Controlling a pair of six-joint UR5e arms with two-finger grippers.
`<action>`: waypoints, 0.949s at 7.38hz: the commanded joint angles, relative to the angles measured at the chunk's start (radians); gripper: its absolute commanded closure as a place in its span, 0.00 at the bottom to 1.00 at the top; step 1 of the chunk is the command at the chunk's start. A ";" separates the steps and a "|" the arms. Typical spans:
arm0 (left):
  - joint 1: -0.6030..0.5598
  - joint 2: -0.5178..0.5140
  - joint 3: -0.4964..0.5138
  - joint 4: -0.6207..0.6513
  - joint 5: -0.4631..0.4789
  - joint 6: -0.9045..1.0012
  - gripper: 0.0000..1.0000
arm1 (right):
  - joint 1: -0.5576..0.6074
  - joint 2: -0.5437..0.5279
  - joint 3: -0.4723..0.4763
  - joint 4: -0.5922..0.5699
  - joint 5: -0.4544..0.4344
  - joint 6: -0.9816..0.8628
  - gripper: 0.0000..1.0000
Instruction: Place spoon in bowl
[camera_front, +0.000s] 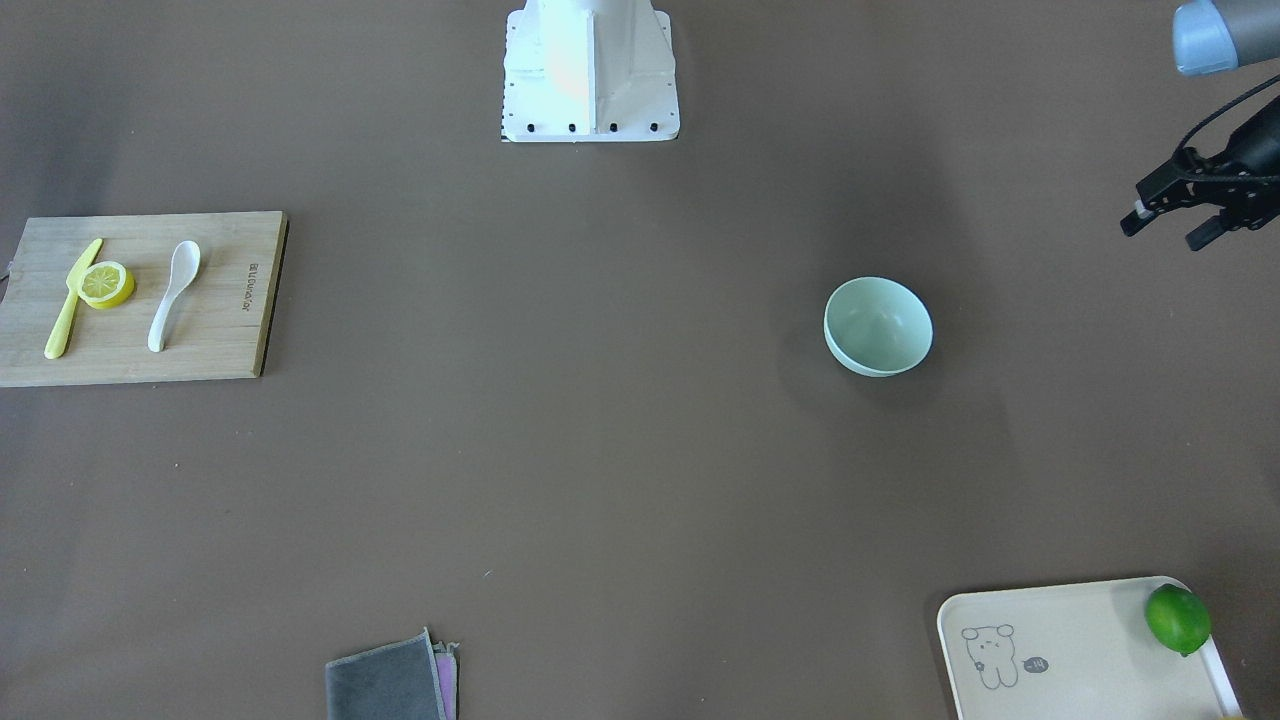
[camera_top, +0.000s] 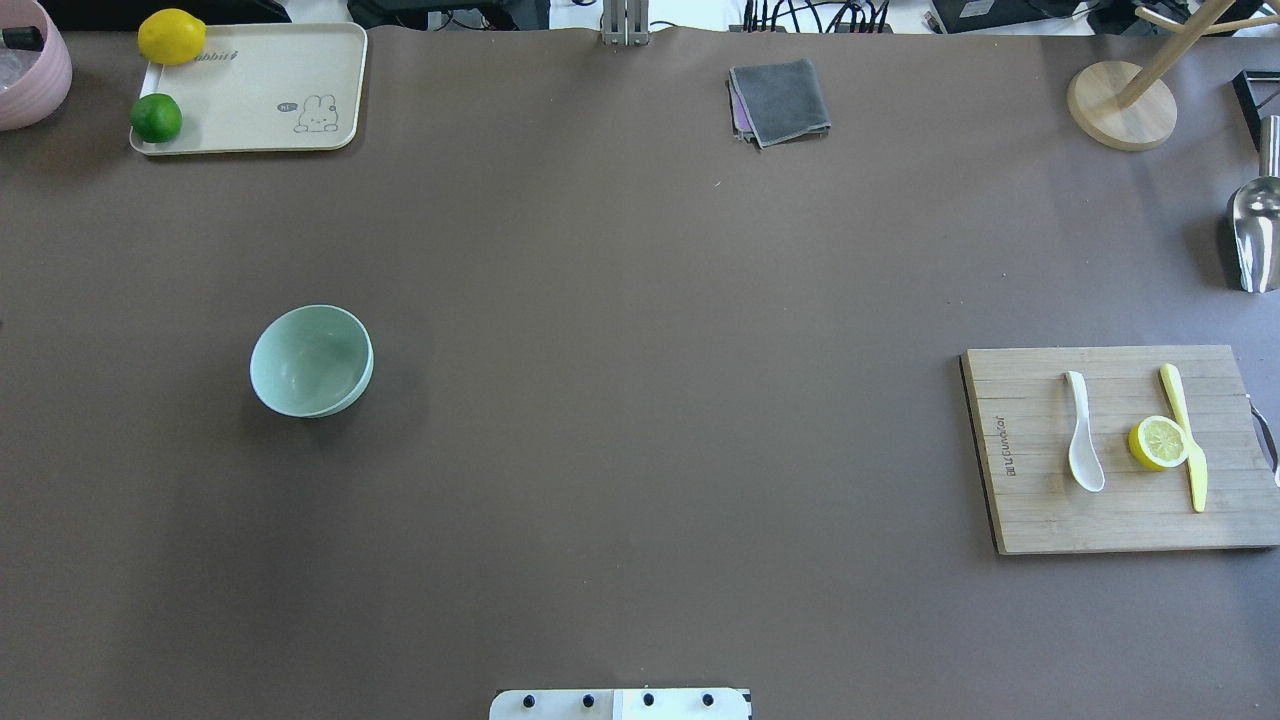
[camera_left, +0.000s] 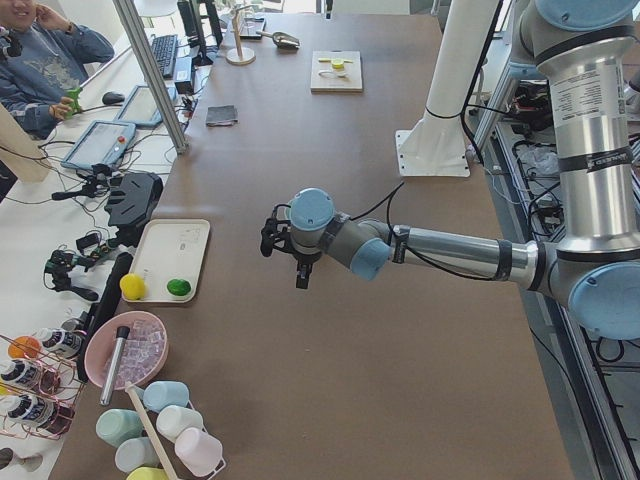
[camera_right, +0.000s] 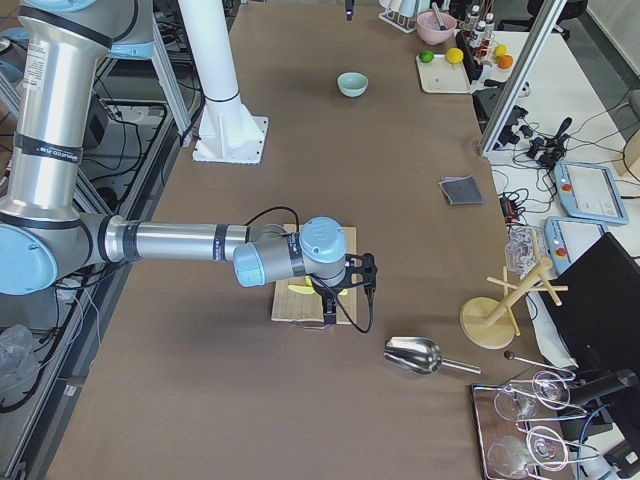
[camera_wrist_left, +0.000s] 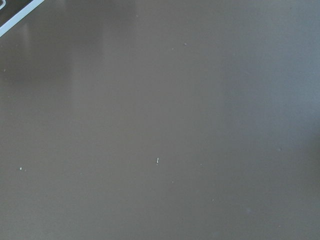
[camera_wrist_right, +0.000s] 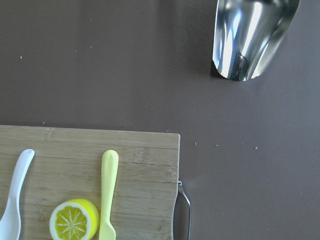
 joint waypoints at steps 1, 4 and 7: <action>0.217 -0.085 0.001 -0.034 0.151 -0.149 0.03 | -0.013 0.002 0.002 0.001 0.002 0.005 0.00; 0.380 -0.237 0.108 -0.032 0.250 -0.237 0.09 | -0.033 0.002 0.002 0.004 0.005 0.028 0.00; 0.401 -0.271 0.167 -0.032 0.262 -0.237 0.48 | -0.046 0.004 0.003 0.004 0.005 0.037 0.00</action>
